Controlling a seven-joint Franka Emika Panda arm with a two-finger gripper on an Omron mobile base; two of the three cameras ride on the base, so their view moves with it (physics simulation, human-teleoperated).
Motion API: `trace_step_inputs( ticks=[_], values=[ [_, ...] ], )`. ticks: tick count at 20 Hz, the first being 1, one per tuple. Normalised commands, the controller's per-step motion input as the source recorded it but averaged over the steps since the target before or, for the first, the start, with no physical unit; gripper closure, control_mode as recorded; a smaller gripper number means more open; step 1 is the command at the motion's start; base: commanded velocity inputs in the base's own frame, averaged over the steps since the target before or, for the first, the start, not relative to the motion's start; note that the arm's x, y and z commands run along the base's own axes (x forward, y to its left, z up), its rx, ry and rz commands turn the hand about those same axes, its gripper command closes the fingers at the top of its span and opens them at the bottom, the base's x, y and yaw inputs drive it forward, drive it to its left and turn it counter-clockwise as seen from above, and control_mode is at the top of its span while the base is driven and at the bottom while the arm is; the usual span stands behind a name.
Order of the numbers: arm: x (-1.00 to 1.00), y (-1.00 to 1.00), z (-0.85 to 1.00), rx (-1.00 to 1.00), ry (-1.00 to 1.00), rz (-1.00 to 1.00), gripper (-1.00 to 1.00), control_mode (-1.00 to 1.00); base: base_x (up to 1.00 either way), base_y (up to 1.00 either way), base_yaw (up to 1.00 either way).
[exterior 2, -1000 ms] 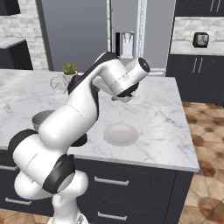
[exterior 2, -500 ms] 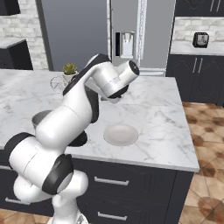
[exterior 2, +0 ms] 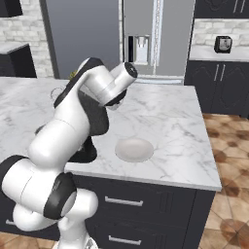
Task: Add butter and sugar cubes to the stand mixer bowl and then turn on the stand mixer to begin making frosting.
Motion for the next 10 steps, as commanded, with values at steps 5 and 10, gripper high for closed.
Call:
trace_step_inputs(
  ticks=[5, 10],
  values=[
    [0.22, 0.72, -0.02, 0.00, 0.00, 0.00, -1.00, -1.00, 0.00, 0.00, 0.00],
    [0.07, 0.91, -0.21, 0.00, 0.00, 0.01, -1.00, -1.00, 0.00, 0.00, 0.00]
  ],
)
